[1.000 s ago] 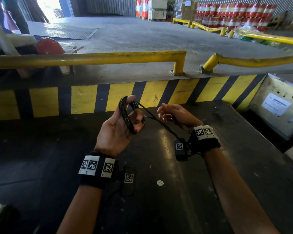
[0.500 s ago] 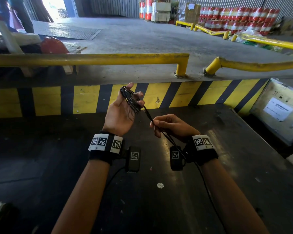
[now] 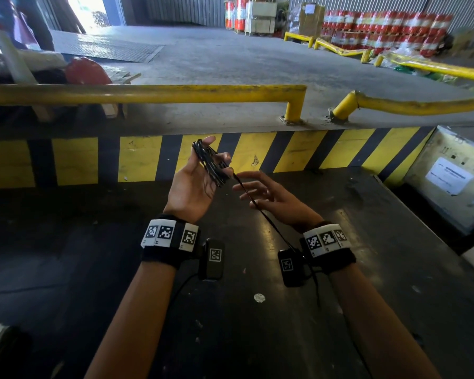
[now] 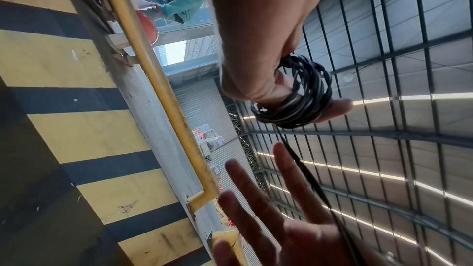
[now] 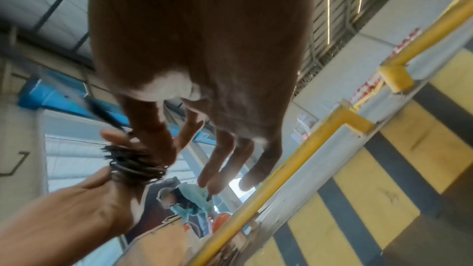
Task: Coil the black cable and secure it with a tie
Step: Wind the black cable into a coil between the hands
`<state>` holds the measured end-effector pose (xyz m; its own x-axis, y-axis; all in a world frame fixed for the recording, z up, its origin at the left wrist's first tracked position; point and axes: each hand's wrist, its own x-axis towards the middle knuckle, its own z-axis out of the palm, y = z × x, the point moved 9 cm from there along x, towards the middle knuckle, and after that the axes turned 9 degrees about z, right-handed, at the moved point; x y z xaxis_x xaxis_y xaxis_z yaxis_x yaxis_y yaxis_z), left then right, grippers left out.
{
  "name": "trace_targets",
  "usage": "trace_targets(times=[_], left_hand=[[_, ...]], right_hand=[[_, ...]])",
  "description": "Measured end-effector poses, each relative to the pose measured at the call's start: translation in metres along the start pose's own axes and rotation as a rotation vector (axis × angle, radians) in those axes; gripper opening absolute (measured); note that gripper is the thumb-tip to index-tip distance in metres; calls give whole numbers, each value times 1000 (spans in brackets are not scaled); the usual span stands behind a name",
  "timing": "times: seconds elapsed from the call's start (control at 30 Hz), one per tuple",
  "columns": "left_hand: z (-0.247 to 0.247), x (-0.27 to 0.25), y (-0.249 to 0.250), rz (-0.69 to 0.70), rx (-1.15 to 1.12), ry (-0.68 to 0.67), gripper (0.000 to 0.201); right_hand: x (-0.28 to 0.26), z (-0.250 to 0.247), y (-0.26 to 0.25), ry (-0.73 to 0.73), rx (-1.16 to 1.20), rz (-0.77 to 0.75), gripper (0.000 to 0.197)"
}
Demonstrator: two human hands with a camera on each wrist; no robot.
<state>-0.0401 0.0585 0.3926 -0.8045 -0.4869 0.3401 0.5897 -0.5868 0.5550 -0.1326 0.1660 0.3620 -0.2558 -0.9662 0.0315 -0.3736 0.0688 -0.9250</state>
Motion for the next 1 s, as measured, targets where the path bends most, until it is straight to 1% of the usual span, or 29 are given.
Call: trace_targets(times=[0.03,0.07,0.13,0.2,0.27,0.33,0.43,0.5,0.53,0.57,0.6,0.63,0.7,0.73,0.77,0.83,0.9,0.93,1.0], left_hand=[[0,2,1,7,3,1,37],[-1,3,4,23,1,11,37],[-4,8,10,66,8,50,36],[-12,14,18,128,65,117,36],[-25,18,28,202,232,208,38],[-32,19,33,231,484,233,41],[-28,18,19,173,884,124,41],[-28,17,6,138,1013,74,38],[-30,16,2,136,1027,90,37],[-34,16,1,138,998,134,37],[-41,15,1,126,907,206,37],[-51,14,0,95,760,300,38],[-70,12,-2,35,384,447,41],[-76,11,-2,17,240,489,42],[-81,11,-2,6,164,519,41],[-84,7,0,17,96,551,37],[-88,3,2,26,26,576,40],[-90,1,1,11,-22,581,45],[-94,-3,3,0,-46,599,49]], right_hand=[[0,-1,-2,29,29,16,40],[0,-1,-4,62,64,42,40],[-3,-1,-7,105,111,64,46],[-7,2,-12,104,66,47,46],[-11,12,-18,15,6,1,36],[-15,23,-23,-107,4,-16,28],[-16,25,-32,-187,-27,21,22],[-15,24,-38,-247,-95,53,20],[-16,27,-39,-299,-137,68,20],[-18,31,-38,-359,-173,90,21],[-20,35,-35,-411,-213,118,21],[-23,39,-29,-440,-252,151,20],[-29,43,-13,-414,-302,239,20],[-31,44,-3,-380,-309,278,22],[-34,45,5,-344,-306,307,23],[-36,48,25,-264,-309,370,25],[-34,47,43,-169,-394,425,26],[-33,47,49,-137,-449,425,27],[-32,50,54,-120,-511,387,27]])
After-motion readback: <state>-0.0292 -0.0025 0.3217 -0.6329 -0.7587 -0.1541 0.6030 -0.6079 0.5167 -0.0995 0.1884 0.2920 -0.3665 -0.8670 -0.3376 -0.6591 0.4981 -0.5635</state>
